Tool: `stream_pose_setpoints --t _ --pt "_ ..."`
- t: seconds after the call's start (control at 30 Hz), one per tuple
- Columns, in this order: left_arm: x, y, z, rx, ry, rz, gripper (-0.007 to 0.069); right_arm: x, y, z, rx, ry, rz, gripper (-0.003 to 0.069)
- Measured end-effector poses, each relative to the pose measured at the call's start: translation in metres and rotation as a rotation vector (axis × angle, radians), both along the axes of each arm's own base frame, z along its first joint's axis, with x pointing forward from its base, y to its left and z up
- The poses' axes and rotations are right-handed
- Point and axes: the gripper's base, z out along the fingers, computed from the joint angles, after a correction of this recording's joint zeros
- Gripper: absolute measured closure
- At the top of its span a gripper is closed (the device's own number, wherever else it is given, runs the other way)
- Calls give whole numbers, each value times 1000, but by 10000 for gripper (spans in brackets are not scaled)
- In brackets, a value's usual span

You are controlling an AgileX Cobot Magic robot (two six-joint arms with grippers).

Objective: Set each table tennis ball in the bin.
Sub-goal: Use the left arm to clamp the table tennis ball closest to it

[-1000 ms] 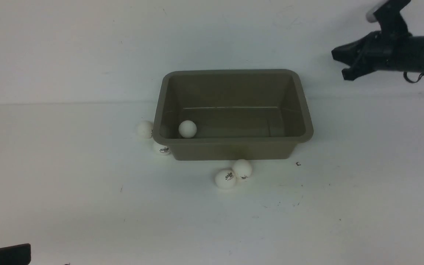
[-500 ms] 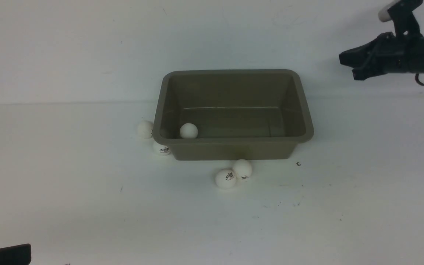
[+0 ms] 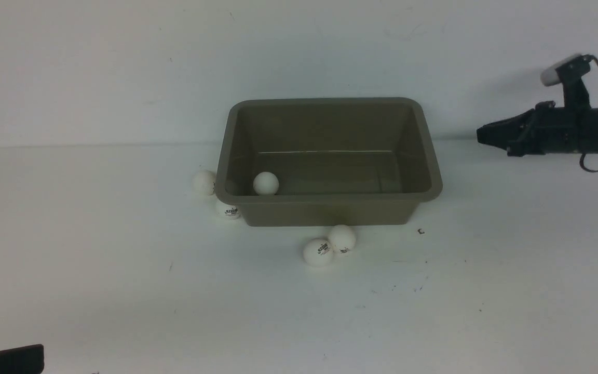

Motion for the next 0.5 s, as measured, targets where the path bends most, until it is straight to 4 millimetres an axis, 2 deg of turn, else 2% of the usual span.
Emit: stream_pose_setpoints --t 0.13,0.23,0.5 --pt "0 0 0 0 0 0 146 2 12 2 21 -2 0 300" --pt "0 0 0 0 1 -1 146 7 19 0 -5 -6 -42 228" --pt "0 0 0 0 3 -2 146 17 30 1 -23 -39 -166 201"
